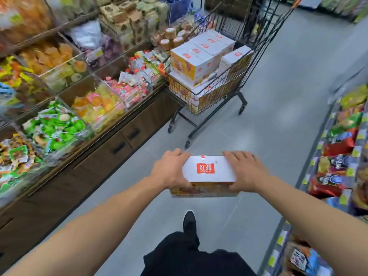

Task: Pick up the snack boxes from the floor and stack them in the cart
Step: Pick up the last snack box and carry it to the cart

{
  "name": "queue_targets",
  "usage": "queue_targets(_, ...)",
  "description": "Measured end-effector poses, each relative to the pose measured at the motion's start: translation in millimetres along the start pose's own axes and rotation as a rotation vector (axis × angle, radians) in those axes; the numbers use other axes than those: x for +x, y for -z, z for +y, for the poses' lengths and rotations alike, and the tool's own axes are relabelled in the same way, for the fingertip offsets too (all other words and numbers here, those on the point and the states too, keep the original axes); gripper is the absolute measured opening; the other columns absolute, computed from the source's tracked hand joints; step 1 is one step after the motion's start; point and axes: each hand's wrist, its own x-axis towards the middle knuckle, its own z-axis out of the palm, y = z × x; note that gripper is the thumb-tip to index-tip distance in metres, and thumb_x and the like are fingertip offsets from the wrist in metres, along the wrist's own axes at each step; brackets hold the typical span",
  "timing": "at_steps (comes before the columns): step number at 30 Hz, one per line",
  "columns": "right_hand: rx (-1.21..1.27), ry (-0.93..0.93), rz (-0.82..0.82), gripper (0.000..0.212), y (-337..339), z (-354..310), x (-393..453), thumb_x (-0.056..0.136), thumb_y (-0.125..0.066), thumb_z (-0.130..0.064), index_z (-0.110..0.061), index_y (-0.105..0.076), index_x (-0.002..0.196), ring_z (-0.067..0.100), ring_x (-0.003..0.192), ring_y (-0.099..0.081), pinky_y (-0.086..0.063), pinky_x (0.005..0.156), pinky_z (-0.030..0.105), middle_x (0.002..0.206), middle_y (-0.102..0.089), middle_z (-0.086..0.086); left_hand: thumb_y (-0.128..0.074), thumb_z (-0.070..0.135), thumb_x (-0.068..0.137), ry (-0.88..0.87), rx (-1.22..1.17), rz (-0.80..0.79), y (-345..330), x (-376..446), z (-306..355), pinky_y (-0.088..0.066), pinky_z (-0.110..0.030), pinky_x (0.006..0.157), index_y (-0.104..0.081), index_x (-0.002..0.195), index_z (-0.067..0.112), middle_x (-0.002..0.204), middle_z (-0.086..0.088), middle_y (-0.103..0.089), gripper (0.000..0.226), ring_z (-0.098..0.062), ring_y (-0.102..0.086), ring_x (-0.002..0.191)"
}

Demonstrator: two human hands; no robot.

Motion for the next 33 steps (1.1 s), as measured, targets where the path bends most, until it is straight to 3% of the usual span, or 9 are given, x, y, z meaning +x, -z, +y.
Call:
queue_targets(4, 0.04, -0.014, 0.022, 0.101, 42.0, 54.7, 50.6, 0.059, -0.071, -0.061, -0.027, -0.027, 0.143, 0.026, 0.124, -0.041, -0.041, 0.102, 0.04, 0.14, -0.04, -0.004, -0.07, 0.072, 0.055, -0.039, -0.06, -0.006, 31.1, 79.9, 22.0, -0.045, -0.028, 0.08, -0.039, 0.126, 0.046, 0.111, 0.014, -0.047, 0.082, -0.009, -0.041, 0.103)
queue_targets(6, 0.039, -0.001, 0.047, 0.097, 60.8, 83.9, 79.9, 0.06, -0.071, -0.061, -0.028, -0.028, 0.141, 0.025, 0.119, -0.043, -0.046, 0.094, 0.039, 0.136, -0.041, -0.005, -0.07, 0.074, 0.054, -0.044, -0.07, 0.014, 44.4, 121.6, 33.4, -0.046, -0.031, 0.084, -0.038, 0.126, 0.046, 0.112, 0.014, -0.046, 0.084, -0.008, -0.038, 0.104)
queue_targets(11, 0.026, 0.05, 0.068, 0.1, 120.0, 152.5, 157.5, 0.062, -0.075, -0.057, -0.028, -0.026, 0.144, 0.023, 0.125, -0.04, -0.047, 0.099, 0.04, 0.141, -0.041, -0.005, -0.063, 0.081, 0.047, 0.001, -0.075, 0.066, 69.4, 221.6, 57.1, -0.047, -0.043, 0.094, -0.038, 0.127, 0.047, 0.11, 0.013, -0.046, 0.091, -0.012, -0.041, 0.106)
queue_targets(19, 0.023, 0.224, 0.08, 0.105, 221.9, 241.0, 279.7, 0.063, -0.076, -0.063, -0.026, -0.024, 0.147, 0.023, 0.132, -0.034, -0.044, 0.103, 0.045, 0.146, -0.033, -0.004, -0.071, 0.075, 0.049, 0.152, -0.08, 0.186, 135.1, 339.7, 97.2, -0.045, -0.043, 0.097, -0.042, 0.137, 0.033, 0.12, 0.002, -0.05, 0.101, -0.023, -0.045, 0.111)
queue_targets(23, -0.013, 0.35, 0.127, 0.105, 270.9, 249.7, 338.1, 0.062, -0.075, -0.061, -0.024, -0.026, 0.147, 0.028, 0.128, -0.035, -0.042, 0.102, 0.043, 0.142, -0.035, -0.002, -0.059, 0.08, 0.041, 0.274, -0.144, 0.252, 171.7, 373.0, 96.3, -0.047, -0.047, 0.097, -0.036, 0.141, 0.035, 0.126, 0.003, -0.047, 0.112, -0.022, -0.042, 0.115)
queue_targets(27, -0.068, 0.453, 0.136, 0.106, 302.3, 240.2, 402.0, 0.065, -0.078, -0.056, -0.021, -0.025, 0.149, 0.029, 0.128, -0.036, -0.04, 0.105, 0.045, 0.145, -0.035, 0.0, -0.073, 0.069, 0.049, 0.366, -0.182, 0.306, 193.3, 403.5, 74.3, -0.048, -0.047, 0.094, -0.038, 0.138, 0.035, 0.125, 0.005, -0.045, 0.102, -0.02, -0.039, 0.115)
queue_targets(33, -0.121, 0.547, 0.117, 0.107, 327.5, 218.3, 491.3, 0.067, -0.08, -0.046, -0.019, -0.022, 0.152, 0.028, 0.133, -0.031, -0.035, 0.108, 0.043, 0.148, -0.031, 0.002, -0.075, 0.066, 0.051, 0.453, -0.189, 0.34, 210.2, 453.5, 25.9, -0.05, -0.045, 0.09, -0.035, 0.139, 0.036, 0.122, 0.005, -0.046, 0.102, -0.02, -0.041, 0.113)
